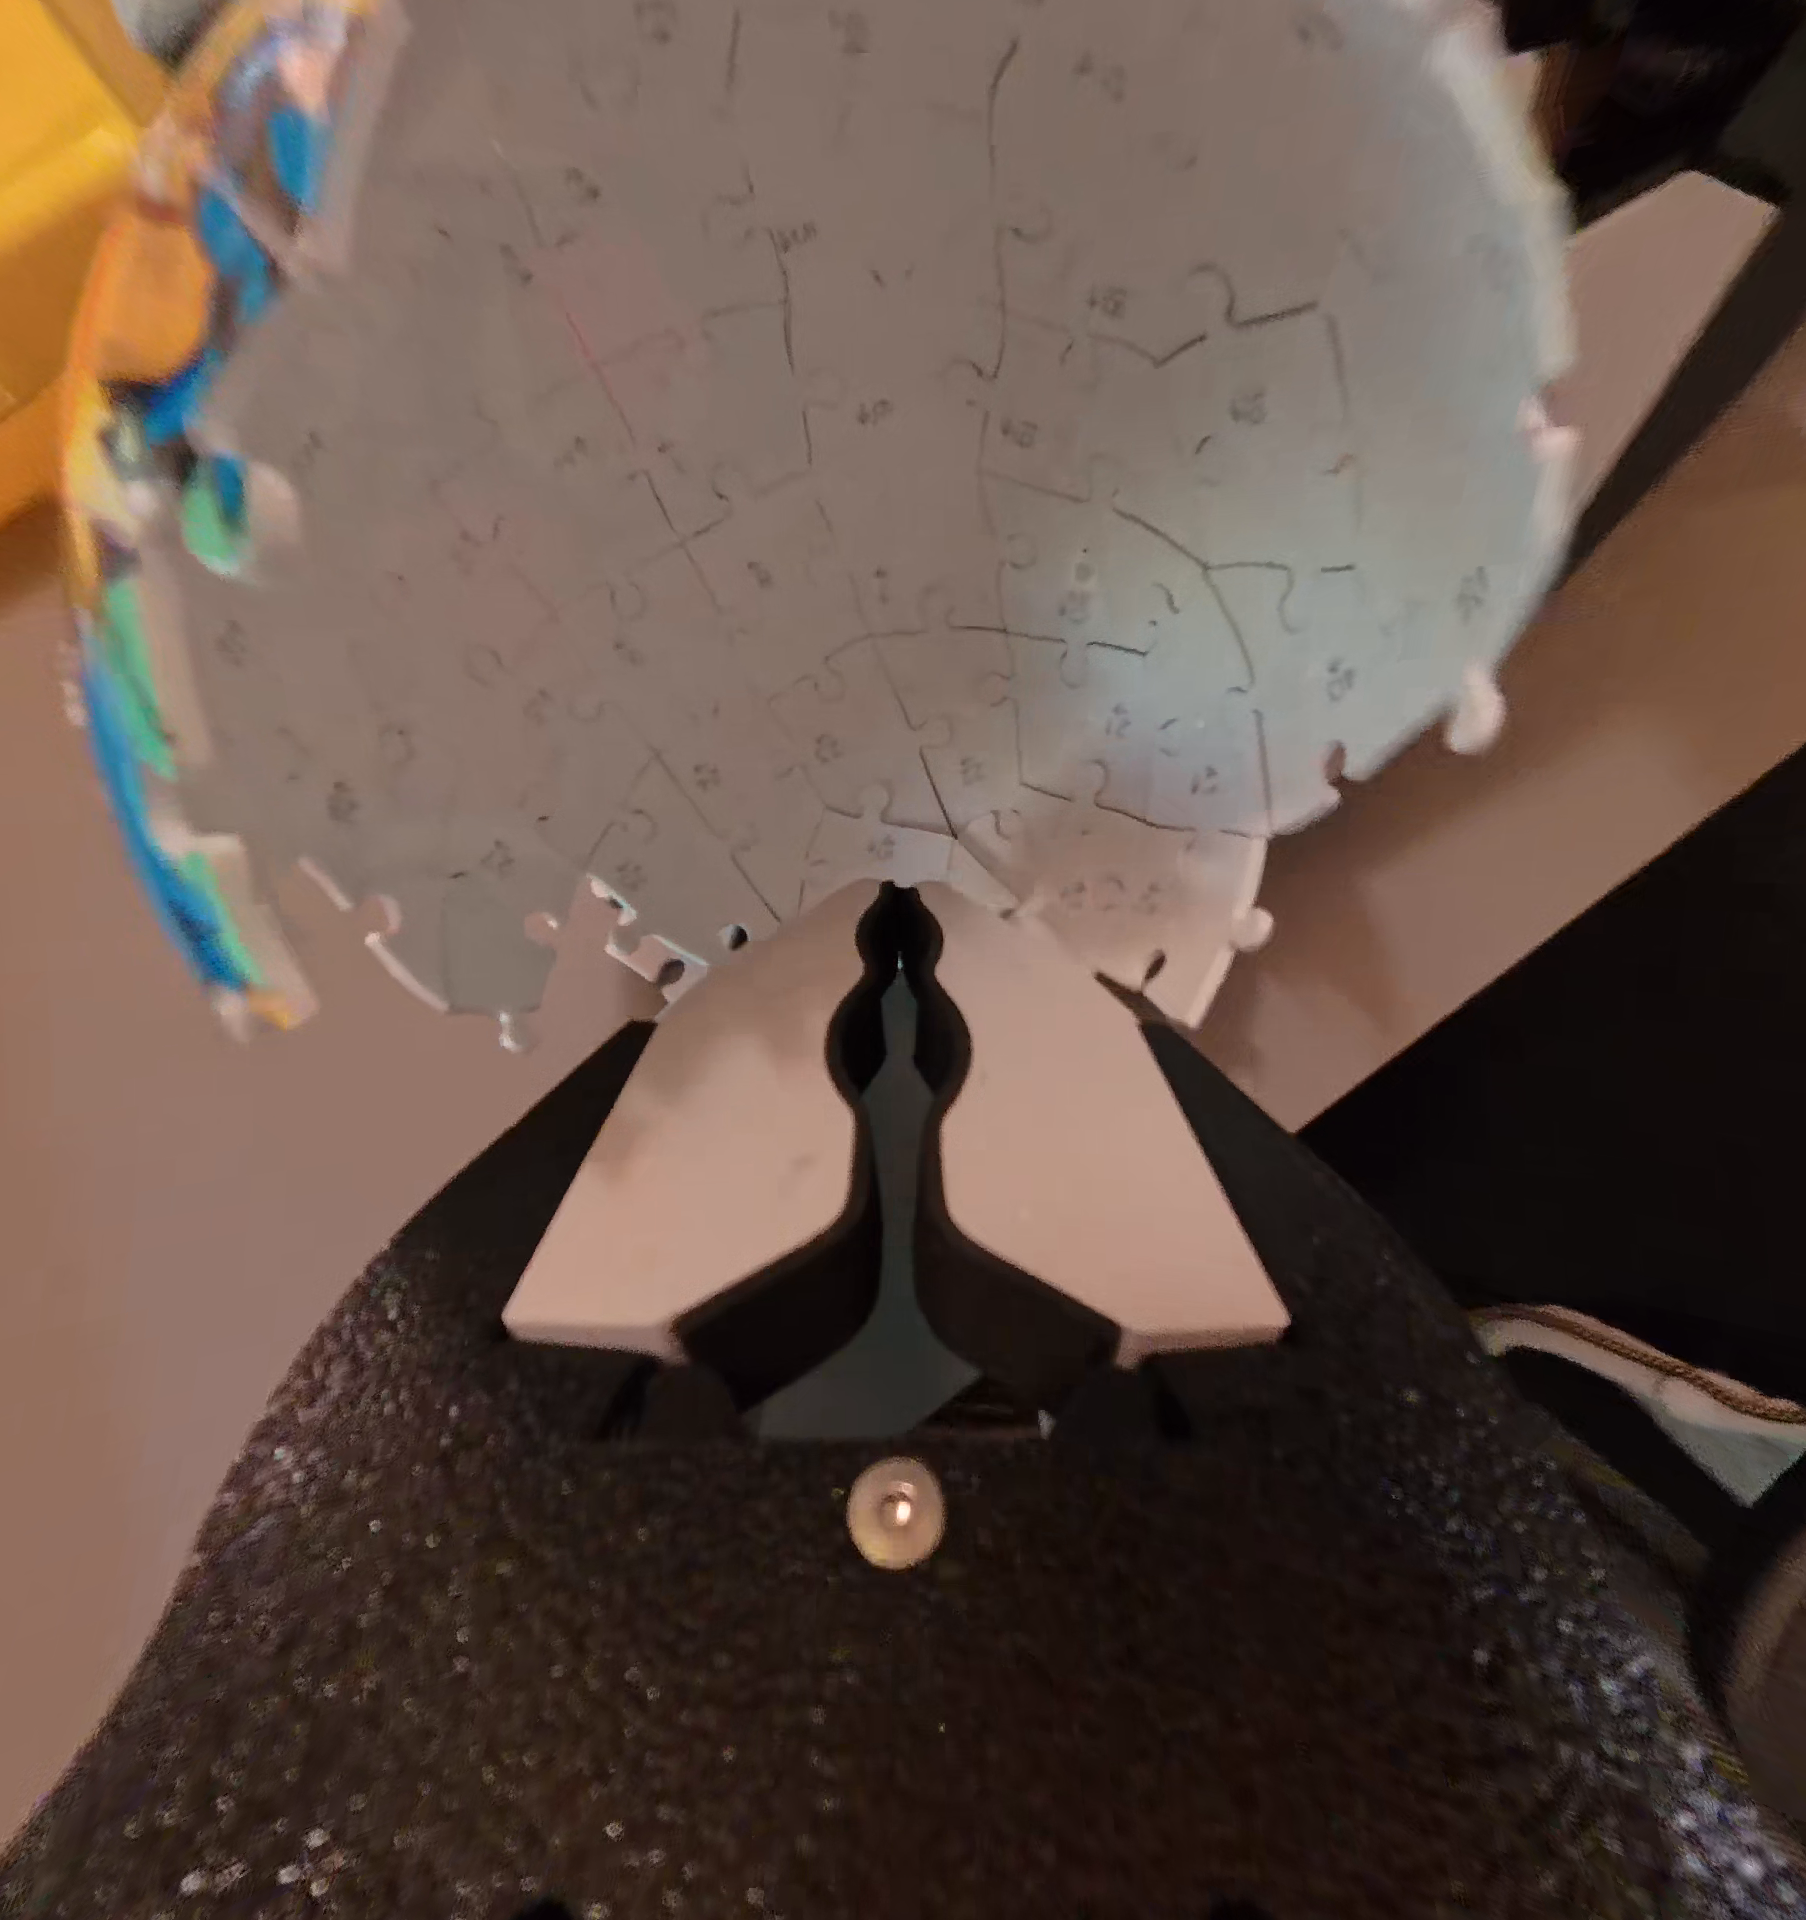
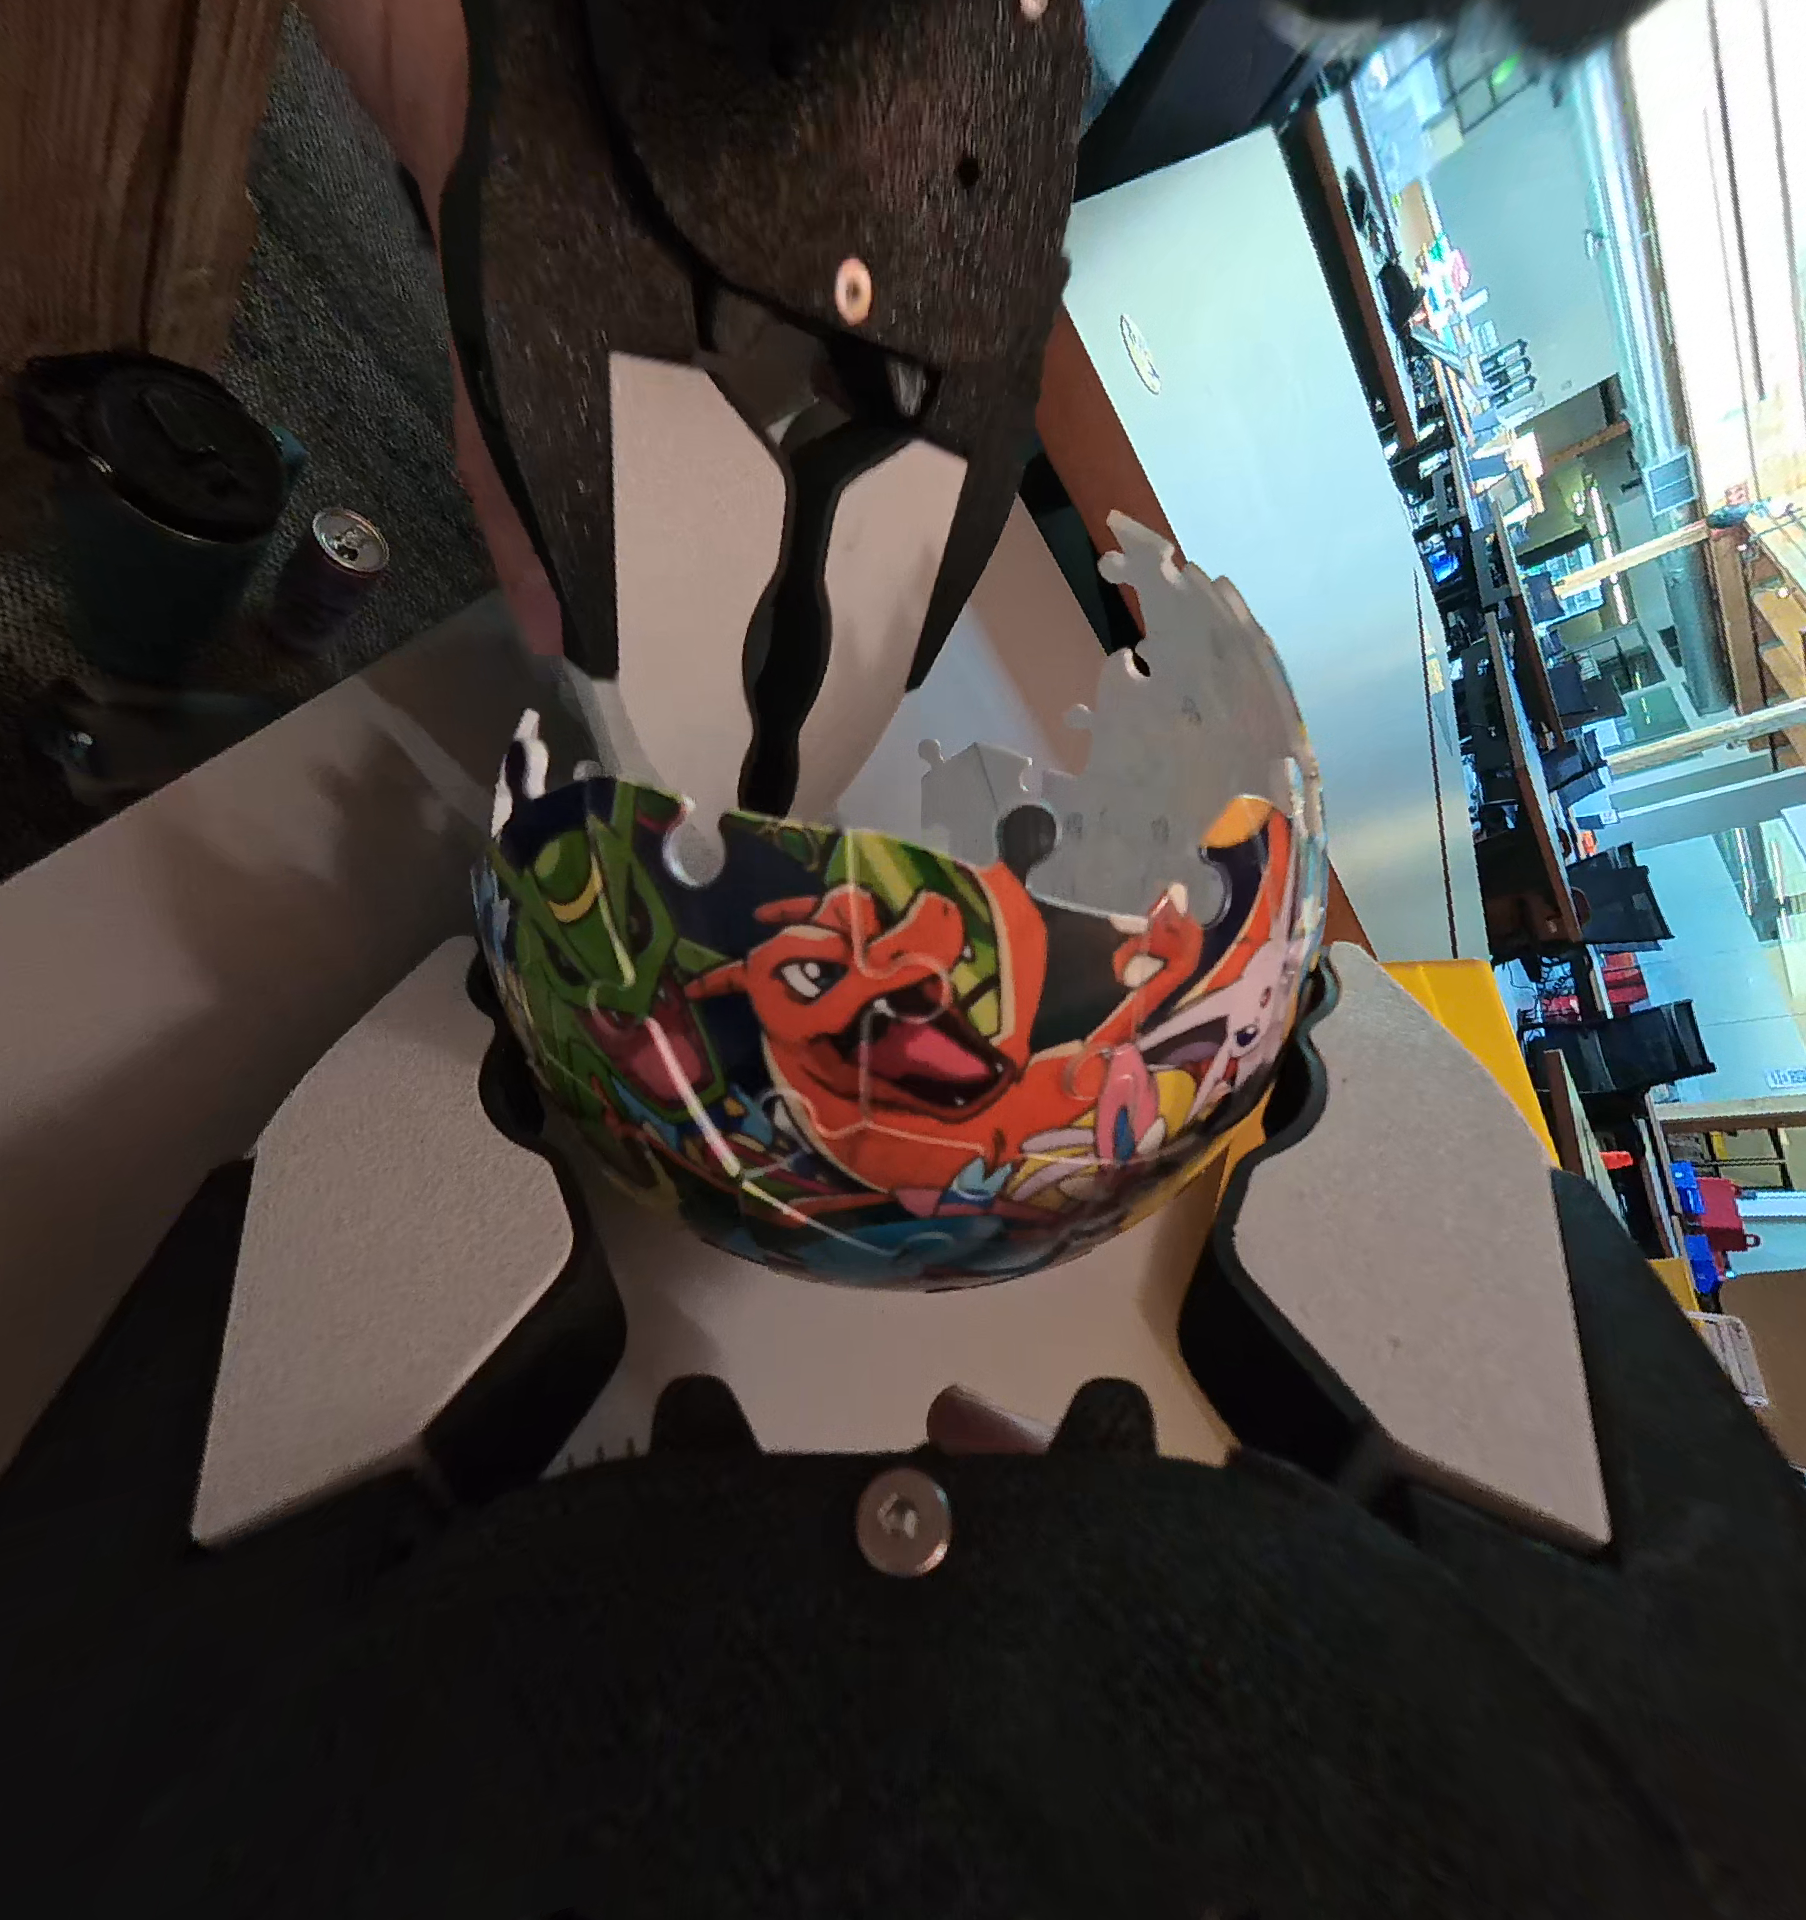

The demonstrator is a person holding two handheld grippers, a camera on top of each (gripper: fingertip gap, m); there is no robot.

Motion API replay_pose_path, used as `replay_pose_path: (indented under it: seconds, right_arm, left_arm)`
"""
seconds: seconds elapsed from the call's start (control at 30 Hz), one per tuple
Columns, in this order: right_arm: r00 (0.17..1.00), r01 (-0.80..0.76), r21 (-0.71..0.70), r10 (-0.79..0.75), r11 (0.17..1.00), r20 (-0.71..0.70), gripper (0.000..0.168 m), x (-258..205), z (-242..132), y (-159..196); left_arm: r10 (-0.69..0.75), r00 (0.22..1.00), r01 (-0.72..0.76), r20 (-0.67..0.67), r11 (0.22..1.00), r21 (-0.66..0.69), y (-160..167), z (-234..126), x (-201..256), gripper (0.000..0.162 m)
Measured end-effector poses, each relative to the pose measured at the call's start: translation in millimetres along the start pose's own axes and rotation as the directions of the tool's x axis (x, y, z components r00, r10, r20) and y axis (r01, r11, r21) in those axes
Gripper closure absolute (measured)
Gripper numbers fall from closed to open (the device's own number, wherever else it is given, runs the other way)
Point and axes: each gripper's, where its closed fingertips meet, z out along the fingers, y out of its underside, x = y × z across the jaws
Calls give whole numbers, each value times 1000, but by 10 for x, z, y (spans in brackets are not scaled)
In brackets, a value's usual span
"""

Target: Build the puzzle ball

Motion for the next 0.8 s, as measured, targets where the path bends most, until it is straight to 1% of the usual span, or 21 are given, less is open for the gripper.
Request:
replay_pose_path:
  seconds: [0.03, 0.07, 0.13, 0.17, 0.2, 0.3, 0.37, 0.4, 0.47, 0.63, 0.8]
  right_arm:
    - [1000, -1, 0, 1, 1000, 3, 30, 1, -2, 5]
    - [1000, -3, 1, 3, 1000, 6, 30, 1, -3, 10]
    - [1000, -10, 4, 10, 1000, 17, 31, 5, -8, 27]
    - [1000, -20, 8, 20, 1000, 23, 31, 9, -9, 36]
    - [999, -34, 15, 33, 999, 30, 31, 14, -9, 44]
    - [997, -64, 36, 63, 997, 43, 31, 23, -8, 53]
    - [996, -80, 45, 78, 996, 48, 31, 26, -4, 52]
    - [995, -92, 52, 90, 994, 50, 31, 29, 0, 50]
    - [991, -121, 69, 117, 990, 57, 31, 39, 11, 46]
    - [987, -145, 76, 139, 986, 79, 31, 63, 39, 80]
    - [980, -182, 91, 172, 979, 100, 31, 86, 62, 125]
  left_arm:
    - [36, 999, -37, 25, 999, 29, -37, -52, -21, 160]
    - [67, 996, -71, 62, 995, 65, -83, -118, -53, 155]
    - [139, 982, -155, 129, 981, 117, -148, -263, -88, 137]
    - [197, 967, -218, 160, 968, 122, -154, -329, -84, 132]
    - [272, 945, -296, 183, 948, 115, -148, -382, -54, 127]
    - [486, 841, -512, 239, 857, 60, -107, -450, 79, 123]
    - [568, 782, -592, 256, 806, 21, -103, -415, 121, 127]
    - [589, 772, -608, 239, 794, 8, -96, -375, 144, 129]
    - [609, 772, -618, 181, 786, -3, -76, -284, 185, 133]
    - [653, 751, -652, 99, 757, -42, 5, -134, 146, 136]
    - [695, 714, -693, 83, 719, -61, 16, -49, 97, 141]
